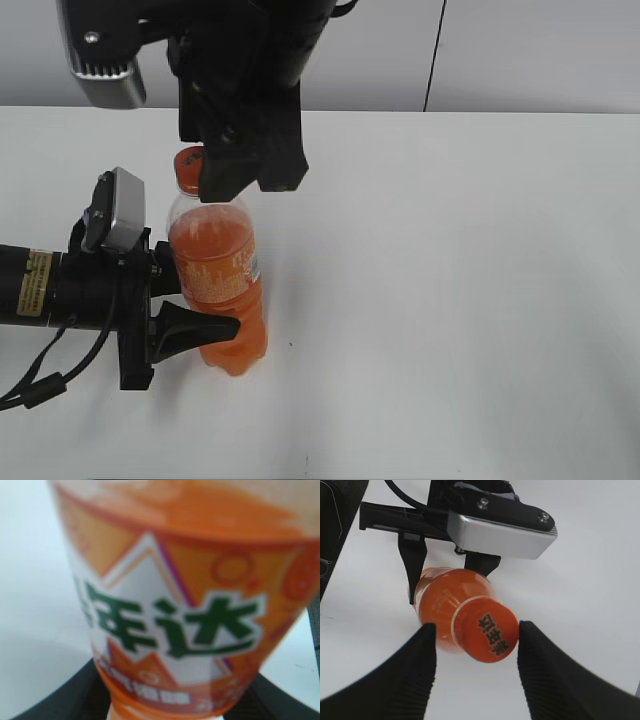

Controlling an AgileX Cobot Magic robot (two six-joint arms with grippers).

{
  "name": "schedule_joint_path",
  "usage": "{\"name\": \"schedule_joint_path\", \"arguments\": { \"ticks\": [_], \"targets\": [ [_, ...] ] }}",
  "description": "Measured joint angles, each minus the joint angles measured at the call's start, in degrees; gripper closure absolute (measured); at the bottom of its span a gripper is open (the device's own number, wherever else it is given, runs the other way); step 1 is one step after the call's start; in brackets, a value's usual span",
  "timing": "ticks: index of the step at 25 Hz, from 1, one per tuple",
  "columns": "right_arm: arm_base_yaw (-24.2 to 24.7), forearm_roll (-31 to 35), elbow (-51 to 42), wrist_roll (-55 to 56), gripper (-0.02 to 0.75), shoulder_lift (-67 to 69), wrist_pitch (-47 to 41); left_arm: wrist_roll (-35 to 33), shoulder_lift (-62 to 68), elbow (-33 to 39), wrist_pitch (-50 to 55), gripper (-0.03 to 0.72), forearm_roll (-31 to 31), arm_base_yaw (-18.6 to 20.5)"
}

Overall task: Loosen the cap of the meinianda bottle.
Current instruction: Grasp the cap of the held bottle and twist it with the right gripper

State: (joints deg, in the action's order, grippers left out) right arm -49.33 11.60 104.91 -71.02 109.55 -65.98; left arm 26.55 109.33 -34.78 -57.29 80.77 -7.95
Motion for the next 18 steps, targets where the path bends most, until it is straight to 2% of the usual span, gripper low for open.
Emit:
{"name": "schedule_joint_path", "arguments": {
  "ticks": [3, 8, 10, 15, 18],
  "targets": [
    [0.0, 0.1, 1.6, 1.0, 0.269, 0.1, -1.3, 0.0, 0.0, 0.0, 0.0, 0.305, 0.0, 0.0],
    [0.0, 0.8, 5.3, 6.1, 0.256, 0.1, -3.5, 0.0, 0.0, 0.0, 0.0, 0.305, 0.0, 0.0],
    [0.0, 1.4, 6.7, 14.0, 0.256, 0.1, -3.6, 0.0, 0.0, 0.0, 0.0, 0.305, 0.0, 0.0],
    [0.0, 1.6, 7.2, 46.3, 0.256, 0.1, -2.4, 0.0, 0.0, 0.0, 0.0, 0.305, 0.0, 0.0],
    [0.0, 1.7, 7.2, 57.9, 0.256, 0.1, -1.9, 0.0, 0.0, 0.0, 0.0, 0.305, 0.0, 0.0]
  ]
}}
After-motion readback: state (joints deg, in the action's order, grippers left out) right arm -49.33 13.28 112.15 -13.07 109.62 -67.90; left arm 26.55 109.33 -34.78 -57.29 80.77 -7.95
